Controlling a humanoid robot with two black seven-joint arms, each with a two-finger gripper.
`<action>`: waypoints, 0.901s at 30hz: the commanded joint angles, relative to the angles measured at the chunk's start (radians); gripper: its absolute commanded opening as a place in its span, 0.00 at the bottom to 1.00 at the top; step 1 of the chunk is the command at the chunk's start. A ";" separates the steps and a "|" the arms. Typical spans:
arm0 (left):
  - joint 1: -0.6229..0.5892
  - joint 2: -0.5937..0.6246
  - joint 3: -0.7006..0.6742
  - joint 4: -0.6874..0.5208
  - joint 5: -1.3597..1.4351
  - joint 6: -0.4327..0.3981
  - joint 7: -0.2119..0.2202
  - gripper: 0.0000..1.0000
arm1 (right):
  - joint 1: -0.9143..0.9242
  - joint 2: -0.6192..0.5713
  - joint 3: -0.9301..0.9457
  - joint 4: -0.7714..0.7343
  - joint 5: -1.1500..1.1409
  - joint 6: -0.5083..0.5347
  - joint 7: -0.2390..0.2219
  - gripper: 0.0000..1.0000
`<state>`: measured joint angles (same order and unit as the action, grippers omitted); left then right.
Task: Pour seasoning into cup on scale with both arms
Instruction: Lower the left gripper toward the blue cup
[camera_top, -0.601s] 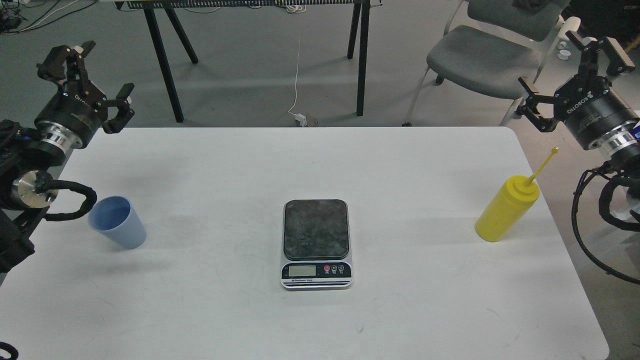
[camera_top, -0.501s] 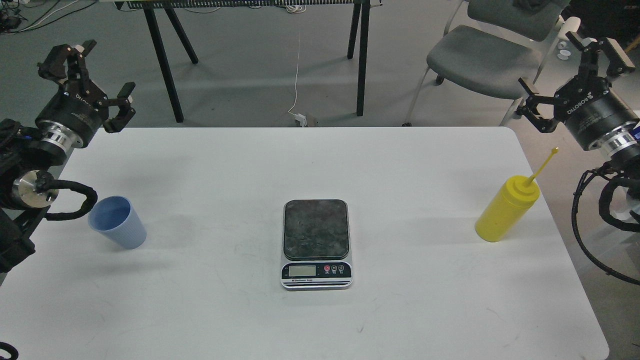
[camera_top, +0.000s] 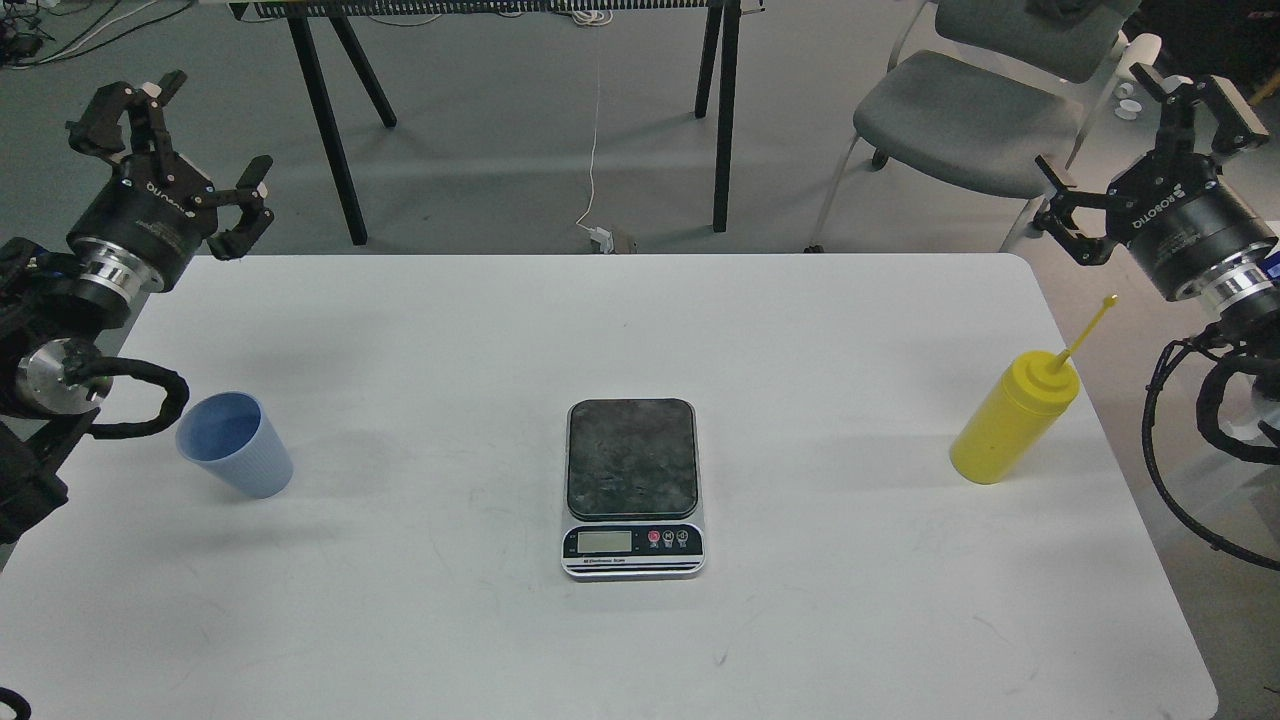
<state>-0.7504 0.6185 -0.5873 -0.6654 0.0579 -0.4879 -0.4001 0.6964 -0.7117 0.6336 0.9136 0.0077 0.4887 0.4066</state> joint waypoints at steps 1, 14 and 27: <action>-0.009 0.120 0.087 -0.039 0.113 -0.001 -0.002 1.00 | 0.000 0.001 -0.002 -0.001 0.000 0.000 0.000 0.99; -0.067 0.492 0.116 -0.239 1.019 -0.001 -0.089 1.00 | 0.000 0.005 0.000 0.007 0.000 0.000 0.000 0.99; -0.026 0.466 0.467 -0.261 1.333 0.327 -0.089 0.98 | -0.002 -0.003 0.014 0.007 0.000 0.000 0.000 0.99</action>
<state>-0.7771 1.1008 -0.2016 -0.9249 1.3810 -0.2197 -0.4892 0.6953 -0.7143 0.6417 0.9219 0.0078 0.4887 0.4066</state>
